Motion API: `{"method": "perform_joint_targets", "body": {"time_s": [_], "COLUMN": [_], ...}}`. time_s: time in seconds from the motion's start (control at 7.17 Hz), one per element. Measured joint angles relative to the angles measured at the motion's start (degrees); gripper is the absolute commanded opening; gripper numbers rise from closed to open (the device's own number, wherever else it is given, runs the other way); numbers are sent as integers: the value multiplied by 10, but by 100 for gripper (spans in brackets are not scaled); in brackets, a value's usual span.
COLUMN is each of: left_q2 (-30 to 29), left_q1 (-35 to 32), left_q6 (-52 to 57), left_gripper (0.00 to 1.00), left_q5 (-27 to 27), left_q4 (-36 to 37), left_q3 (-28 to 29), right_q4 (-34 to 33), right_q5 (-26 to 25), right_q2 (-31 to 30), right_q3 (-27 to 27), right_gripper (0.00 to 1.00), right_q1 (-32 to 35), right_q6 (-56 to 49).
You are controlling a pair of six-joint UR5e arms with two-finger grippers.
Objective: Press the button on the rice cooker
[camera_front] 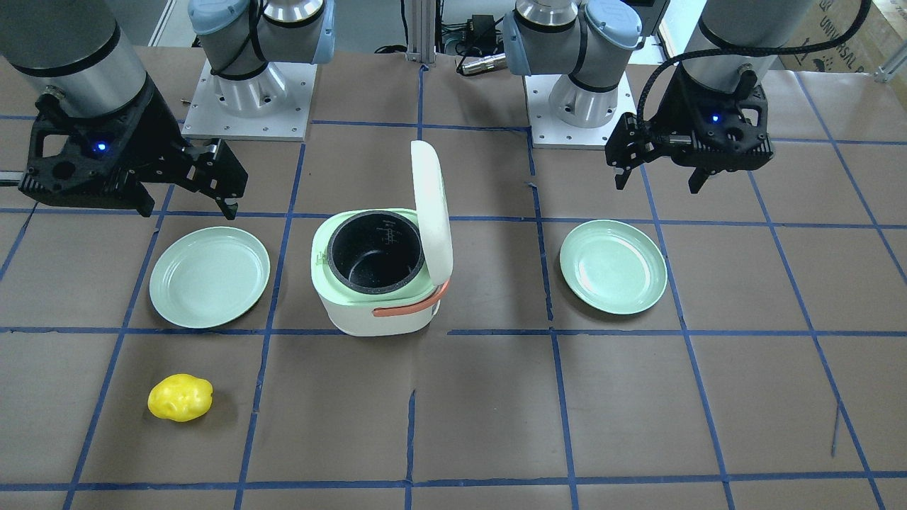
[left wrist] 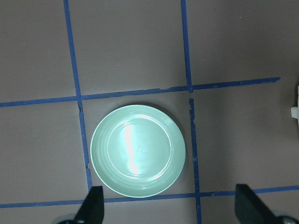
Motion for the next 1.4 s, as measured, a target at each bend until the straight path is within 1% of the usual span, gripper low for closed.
{"method": "perform_joint_targets", "body": {"time_s": [1.4], "left_q2": [0], "left_q1": [0], "left_q6": [0], "left_gripper": [100], "left_q5": [0], "left_q4": [0], "left_q3": [0], "right_q4": [2], "right_q5": [-9], "right_q2": [1], "right_q3": [6], "right_gripper": [100], "right_q1": [-1], "right_q6": [-1]}}
